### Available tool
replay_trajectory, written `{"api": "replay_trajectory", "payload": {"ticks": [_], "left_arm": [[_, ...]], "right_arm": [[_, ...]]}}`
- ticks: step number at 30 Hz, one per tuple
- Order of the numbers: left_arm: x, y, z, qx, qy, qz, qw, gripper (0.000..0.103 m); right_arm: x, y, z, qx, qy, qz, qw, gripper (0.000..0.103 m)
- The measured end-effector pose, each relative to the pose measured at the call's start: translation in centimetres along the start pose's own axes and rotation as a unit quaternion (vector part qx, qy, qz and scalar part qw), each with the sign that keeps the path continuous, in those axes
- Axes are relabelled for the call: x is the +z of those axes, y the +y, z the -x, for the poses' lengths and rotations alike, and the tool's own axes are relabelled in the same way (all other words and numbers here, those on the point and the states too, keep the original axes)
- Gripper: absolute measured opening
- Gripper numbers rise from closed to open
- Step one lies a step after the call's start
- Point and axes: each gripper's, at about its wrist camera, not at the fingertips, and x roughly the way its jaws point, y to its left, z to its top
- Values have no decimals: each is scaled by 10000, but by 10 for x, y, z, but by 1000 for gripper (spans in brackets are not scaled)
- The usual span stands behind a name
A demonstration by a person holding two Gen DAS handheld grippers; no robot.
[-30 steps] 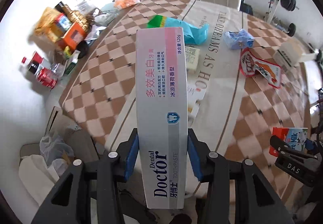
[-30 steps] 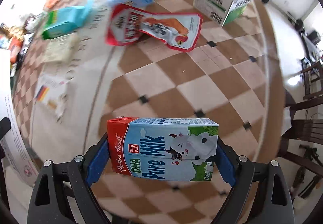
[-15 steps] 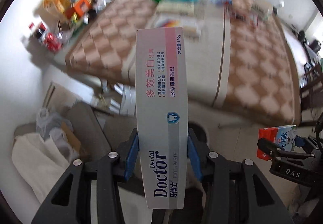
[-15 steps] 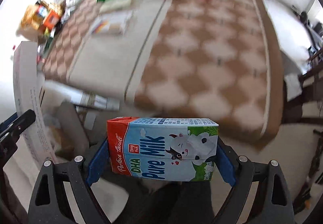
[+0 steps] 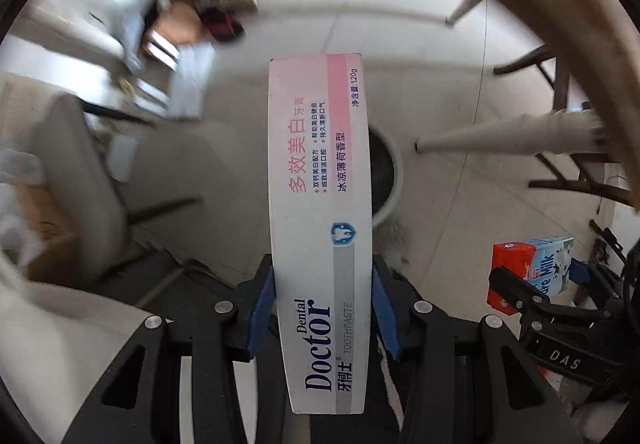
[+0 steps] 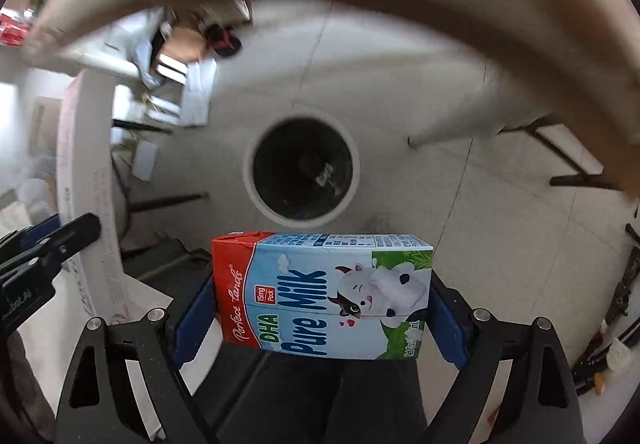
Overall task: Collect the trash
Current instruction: 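Carry the toothpaste box and milk carton over the bin and release both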
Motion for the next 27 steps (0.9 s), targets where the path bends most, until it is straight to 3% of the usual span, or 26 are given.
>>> {"api": "replay_trajectory", "payload": {"ticks": [5,11,14,19,20,21,22,24,27], "left_arm": [[36,2,-115,-289,715,-28,9970,42],[71,0,-204,-600,1297,23,9897,43],[82,2,-227,-662,1458,112,9870,44],[85,12,-237,-549,1356,234,9890,45],[85,16,-239,-529,1343,334,9890,54],[84,19,-239,-513,1339,382,9889,76],[83,22,-240,-489,1315,435,9891,84],[85,25,-241,-444,1260,477,9899,88],[82,30,-238,-370,1199,519,9907,88]], "right_arm": [[15,-21,-91,-32,260,-54,9996,93],[41,-45,-189,-63,486,98,9988,93],[55,-49,-224,-56,609,128,9980,93],[77,-43,-272,62,711,237,9972,93],[79,-41,-281,75,747,259,9968,93],[82,-39,-287,66,780,282,9965,93],[85,-38,-292,38,790,306,9964,94],[86,-36,-300,39,810,357,9961,103],[85,-33,-306,9,864,443,9953,103]]}}
